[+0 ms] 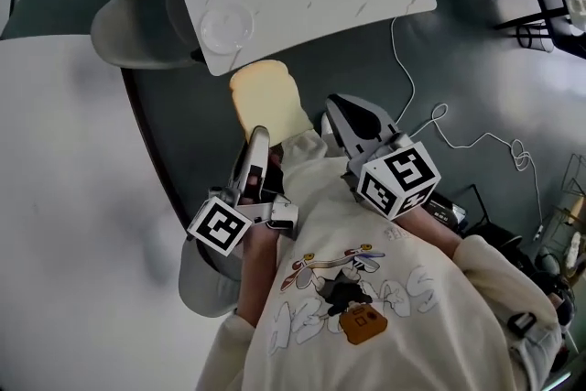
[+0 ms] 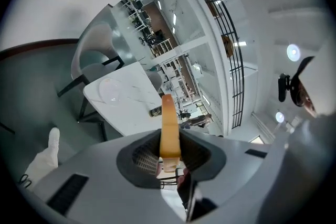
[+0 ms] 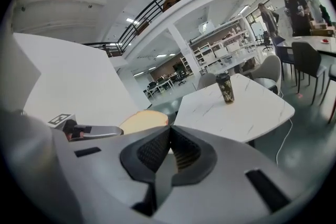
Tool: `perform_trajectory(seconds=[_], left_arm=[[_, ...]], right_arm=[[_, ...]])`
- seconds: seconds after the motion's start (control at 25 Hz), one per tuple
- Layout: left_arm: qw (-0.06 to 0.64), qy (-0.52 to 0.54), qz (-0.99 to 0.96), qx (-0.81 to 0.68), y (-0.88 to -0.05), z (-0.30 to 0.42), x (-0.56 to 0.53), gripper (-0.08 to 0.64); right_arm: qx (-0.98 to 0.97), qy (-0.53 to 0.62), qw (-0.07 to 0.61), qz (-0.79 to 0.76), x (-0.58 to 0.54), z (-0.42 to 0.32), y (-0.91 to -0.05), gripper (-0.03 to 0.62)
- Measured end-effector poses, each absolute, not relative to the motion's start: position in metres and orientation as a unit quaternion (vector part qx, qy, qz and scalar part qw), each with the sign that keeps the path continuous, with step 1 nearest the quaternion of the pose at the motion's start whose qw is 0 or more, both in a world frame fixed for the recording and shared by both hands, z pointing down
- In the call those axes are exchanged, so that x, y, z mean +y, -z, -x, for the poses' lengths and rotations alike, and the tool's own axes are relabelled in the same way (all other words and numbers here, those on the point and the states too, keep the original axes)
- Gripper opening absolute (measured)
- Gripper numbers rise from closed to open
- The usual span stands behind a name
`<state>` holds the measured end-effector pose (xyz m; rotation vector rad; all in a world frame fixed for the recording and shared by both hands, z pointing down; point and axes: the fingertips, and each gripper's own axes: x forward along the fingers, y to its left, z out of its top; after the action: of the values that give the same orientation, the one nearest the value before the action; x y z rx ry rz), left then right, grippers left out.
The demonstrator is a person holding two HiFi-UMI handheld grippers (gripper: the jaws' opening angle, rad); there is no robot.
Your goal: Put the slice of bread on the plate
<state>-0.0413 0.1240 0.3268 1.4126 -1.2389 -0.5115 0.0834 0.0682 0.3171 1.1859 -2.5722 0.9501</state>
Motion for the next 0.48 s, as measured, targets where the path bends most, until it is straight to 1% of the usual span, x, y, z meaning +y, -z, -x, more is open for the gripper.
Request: perform_trajectory(seconds=[0.04,0.16,0.32,0.48], left_arm=[[0.564,0.221,-0.602,-0.521,-0.323,0.046,0.118,0.097],[0.533,0.219,-0.634,-0.515,-0.31,0.066,0.09,0.097],[0.566,0.227,-0.598,-0.521,-0.33,0.094,0.085,0.097],[0.565,0.23,-0.605,-0.511,-0.336,0.118,0.068,0.097]], right_arm=[[-0.858,-0.315,0.076,-0.398,0.063,-0.079,-0.311,0.005],[-0.87,-0.282,0.08,-0.397,0.041,-0.056,-0.3,0.005],[-0.877,-0.269,0.084,-0.389,0.022,-0.023,-0.297,0.005],[-0.879,-0.264,0.097,-0.384,0.007,0.002,-0.302,0.005]])
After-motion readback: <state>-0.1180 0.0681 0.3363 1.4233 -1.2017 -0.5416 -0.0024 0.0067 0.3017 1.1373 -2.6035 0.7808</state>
